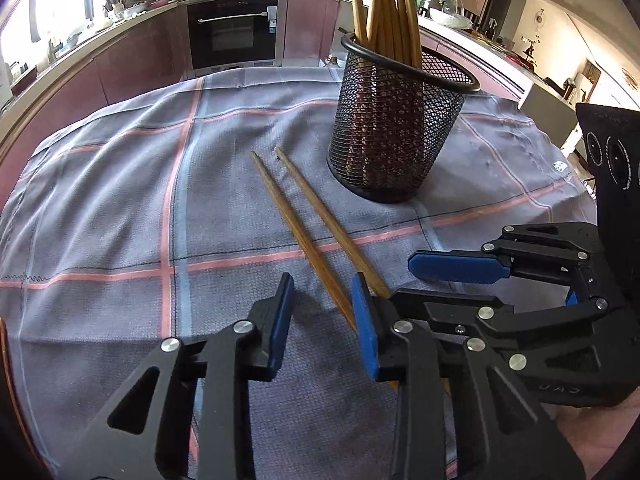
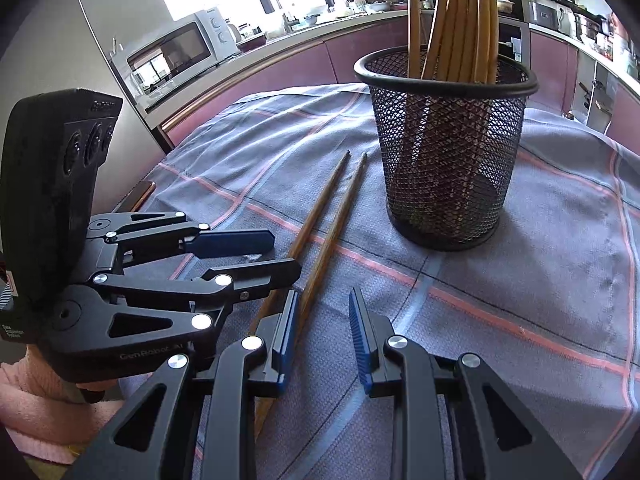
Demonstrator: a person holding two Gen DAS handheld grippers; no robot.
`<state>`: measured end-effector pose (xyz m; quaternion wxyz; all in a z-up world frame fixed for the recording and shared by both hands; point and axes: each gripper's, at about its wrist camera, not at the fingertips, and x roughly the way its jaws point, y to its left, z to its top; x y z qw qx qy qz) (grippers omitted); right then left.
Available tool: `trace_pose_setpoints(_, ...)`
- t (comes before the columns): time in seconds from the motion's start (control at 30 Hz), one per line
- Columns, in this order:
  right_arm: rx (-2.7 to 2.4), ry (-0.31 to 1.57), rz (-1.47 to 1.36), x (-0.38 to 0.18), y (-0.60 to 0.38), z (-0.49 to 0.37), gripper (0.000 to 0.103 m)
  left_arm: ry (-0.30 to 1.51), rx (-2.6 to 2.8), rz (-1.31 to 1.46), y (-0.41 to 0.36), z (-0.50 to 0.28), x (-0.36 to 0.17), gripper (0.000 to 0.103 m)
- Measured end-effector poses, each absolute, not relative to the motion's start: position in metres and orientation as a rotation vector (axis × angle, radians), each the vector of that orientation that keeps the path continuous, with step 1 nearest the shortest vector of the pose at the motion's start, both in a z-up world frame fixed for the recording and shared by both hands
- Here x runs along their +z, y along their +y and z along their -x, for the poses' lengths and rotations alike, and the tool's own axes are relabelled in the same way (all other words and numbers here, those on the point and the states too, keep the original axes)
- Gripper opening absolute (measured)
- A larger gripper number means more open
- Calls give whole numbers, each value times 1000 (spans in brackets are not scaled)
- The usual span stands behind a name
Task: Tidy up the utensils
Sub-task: 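Position the open right gripper over the last two chopsticks, then close the right gripper on a chopstick and lift it upright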
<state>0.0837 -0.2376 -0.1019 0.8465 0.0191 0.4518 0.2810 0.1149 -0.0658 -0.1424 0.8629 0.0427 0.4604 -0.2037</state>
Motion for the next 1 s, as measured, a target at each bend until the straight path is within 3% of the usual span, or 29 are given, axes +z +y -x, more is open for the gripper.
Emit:
trace_pose_setpoints(0.2,597,947,-26,-99,-234,-90,25,974,-437,-73,-63,-108,-140,10)
trace_pose_setpoints(0.43,579,942,-19,-99,-226,-104,25,982,-432,-64,-56,-95,-140,9)
trace_pose_setpoints(0.53,565,940,1,-100,-218,-110,25,973,-430,-62,-54,-95,-138,10)
trace_pose_setpoints(0.6,555,940,17,-101,-213,-113,24,963,-418,-55,-51,-99,-136,21)
trace_pose_setpoints(0.67,543,933,37,-102,-210,-115,22,959,-406,-50,-48,-105,-136,25)
trace_pose_setpoints(0.83,517,932,36,-103,-210,-121,12,961,-387,-55,-47,-120,-137,27)
trace_pose_setpoints(1.0,512,931,5,-104,-214,-122,9,977,-390,-53,-47,-128,-141,27)
